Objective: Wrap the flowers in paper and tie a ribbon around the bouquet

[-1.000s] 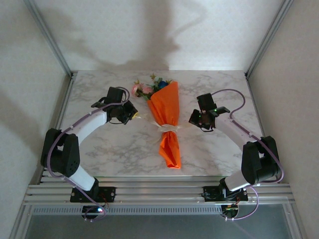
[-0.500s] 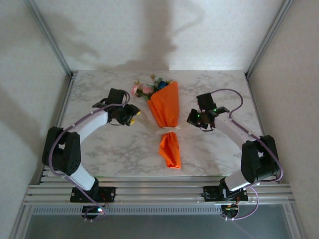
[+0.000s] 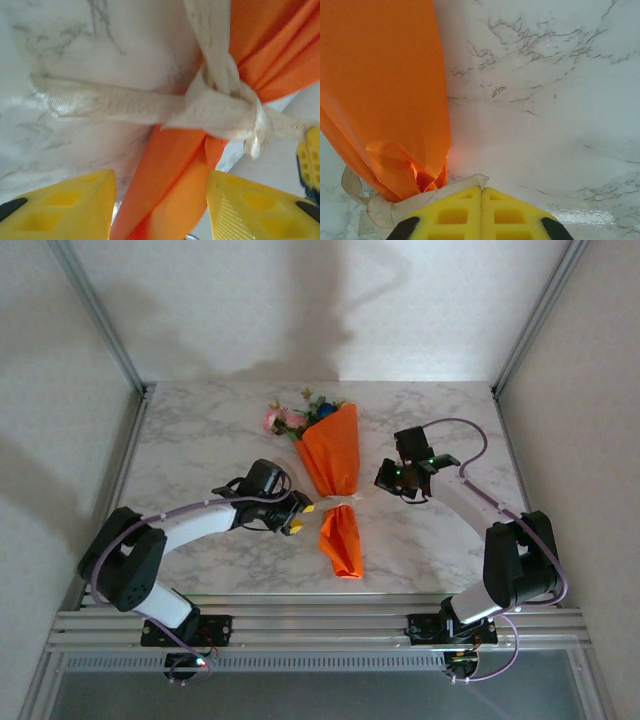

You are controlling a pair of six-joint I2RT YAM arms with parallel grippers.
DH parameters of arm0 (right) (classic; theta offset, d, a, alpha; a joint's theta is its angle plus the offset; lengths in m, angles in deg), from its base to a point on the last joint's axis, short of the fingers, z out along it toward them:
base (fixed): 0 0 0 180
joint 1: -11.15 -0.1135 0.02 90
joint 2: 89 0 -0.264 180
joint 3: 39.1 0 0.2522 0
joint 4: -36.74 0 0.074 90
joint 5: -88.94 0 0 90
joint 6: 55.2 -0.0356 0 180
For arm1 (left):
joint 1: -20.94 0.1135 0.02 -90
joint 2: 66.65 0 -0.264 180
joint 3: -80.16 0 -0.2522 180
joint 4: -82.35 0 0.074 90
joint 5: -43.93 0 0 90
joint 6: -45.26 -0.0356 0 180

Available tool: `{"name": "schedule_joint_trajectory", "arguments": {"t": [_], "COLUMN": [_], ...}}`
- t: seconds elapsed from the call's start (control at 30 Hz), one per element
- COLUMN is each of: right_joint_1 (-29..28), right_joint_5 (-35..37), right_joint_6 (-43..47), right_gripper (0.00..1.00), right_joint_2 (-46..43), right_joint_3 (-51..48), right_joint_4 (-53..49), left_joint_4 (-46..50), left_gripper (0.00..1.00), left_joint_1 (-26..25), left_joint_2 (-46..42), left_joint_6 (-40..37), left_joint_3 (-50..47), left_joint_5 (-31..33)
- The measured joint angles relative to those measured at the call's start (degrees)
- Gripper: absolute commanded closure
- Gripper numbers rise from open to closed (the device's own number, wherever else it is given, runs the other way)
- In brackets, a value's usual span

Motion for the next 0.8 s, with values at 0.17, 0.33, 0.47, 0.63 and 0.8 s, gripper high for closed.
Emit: {"name": "schedule_joint_trajectory", "arguments": {"t": [0.17, 0.33, 0.47, 0.63, 0.8], "right_joint_1": [0.0, 0.0, 0.0, 0.0, 0.0], "right_joint_5": [-0.1, -0.1, -0.1, -0.1, -0.1], "right_joint_6": [0.1, 0.1, 0.1, 0.1, 0.1], "right_gripper": [1.0, 1.0, 1.0, 1.0, 1.0], "right_joint_2": [0.1, 0.2, 0.3, 0.4, 0.6], "right_joint_3": [0.0, 0.0, 0.0, 0.0, 0.0], "right_joint_4": [0.0, 0.0, 0.1, 0.2, 0.4], "left_joint_4": [-8.1, -10.7, -8.6, -5.3, -7.0], "left_gripper": [0.55, 0.56, 0.54, 0.55, 0.56], "left_joint_1": [0.1, -0.4, -0.6, -0.9, -1.4], "left_joint_2": [3.3, 4.1, 4.3, 4.3, 4.4], "left_joint_6": [3.5, 5.1, 4.8, 4.7, 6.8], "left_joint_3": [0.6, 0.4, 0.6, 1.4, 0.3], "left_joint_5": [0.0, 0.0, 0.5, 1.6, 2.0]}}
